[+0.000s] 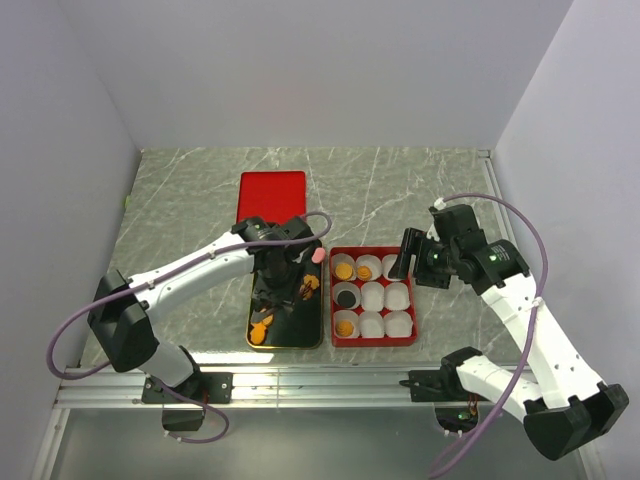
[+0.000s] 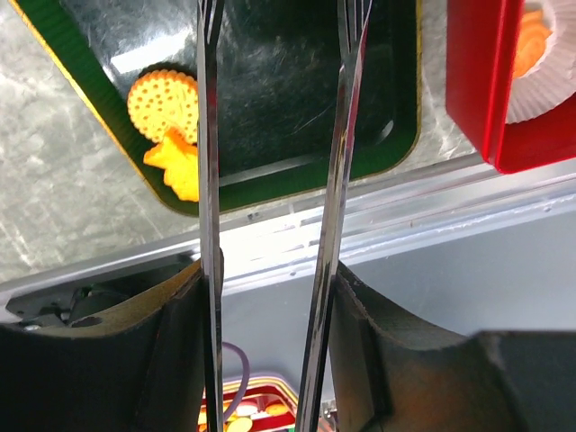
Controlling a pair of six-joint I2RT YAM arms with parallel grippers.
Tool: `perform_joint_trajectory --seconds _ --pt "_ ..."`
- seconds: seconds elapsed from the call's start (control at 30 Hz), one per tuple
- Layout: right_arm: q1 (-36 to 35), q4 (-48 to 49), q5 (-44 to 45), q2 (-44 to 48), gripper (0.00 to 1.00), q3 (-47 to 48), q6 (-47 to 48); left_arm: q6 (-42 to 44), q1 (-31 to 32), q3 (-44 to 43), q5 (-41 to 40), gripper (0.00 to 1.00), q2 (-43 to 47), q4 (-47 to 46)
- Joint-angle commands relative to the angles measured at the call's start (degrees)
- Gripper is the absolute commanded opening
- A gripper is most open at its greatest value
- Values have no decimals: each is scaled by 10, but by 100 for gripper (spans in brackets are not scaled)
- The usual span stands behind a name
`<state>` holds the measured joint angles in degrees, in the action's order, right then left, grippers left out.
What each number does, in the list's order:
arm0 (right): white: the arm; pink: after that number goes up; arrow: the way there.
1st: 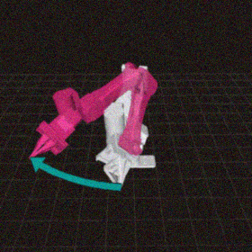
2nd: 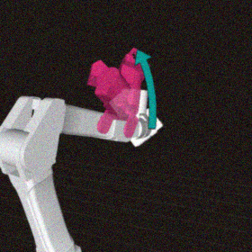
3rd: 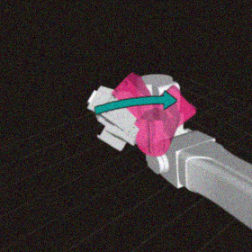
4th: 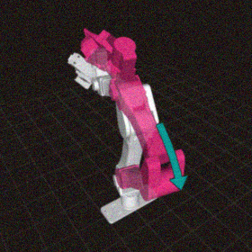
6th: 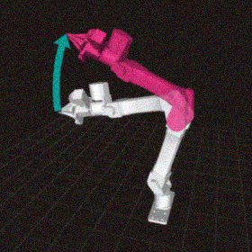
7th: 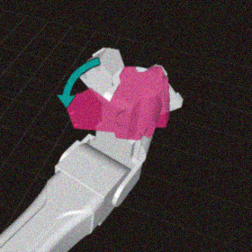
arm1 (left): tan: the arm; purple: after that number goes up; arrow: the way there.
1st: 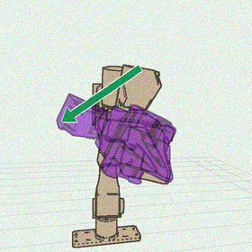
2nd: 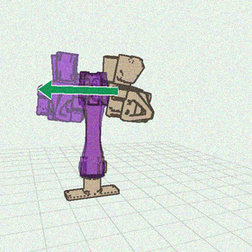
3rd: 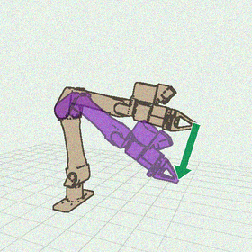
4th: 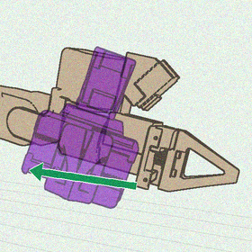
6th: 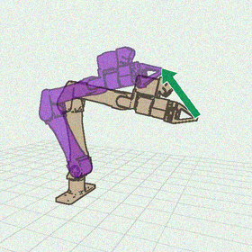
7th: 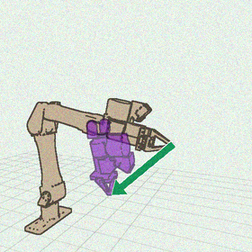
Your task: Pack the cookies
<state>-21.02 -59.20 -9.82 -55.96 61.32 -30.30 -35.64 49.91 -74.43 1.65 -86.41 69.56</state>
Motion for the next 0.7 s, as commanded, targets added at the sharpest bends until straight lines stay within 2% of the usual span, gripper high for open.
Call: perform_joint_trajectory --seconds 0.0,0.67 --pt "-1 6 12 13 75 -2 8 -5 1 -2 11 53 7 -52" --pt "-1 1 27 14 75 -1 12 8 -7 10 20 51 -46 -93"
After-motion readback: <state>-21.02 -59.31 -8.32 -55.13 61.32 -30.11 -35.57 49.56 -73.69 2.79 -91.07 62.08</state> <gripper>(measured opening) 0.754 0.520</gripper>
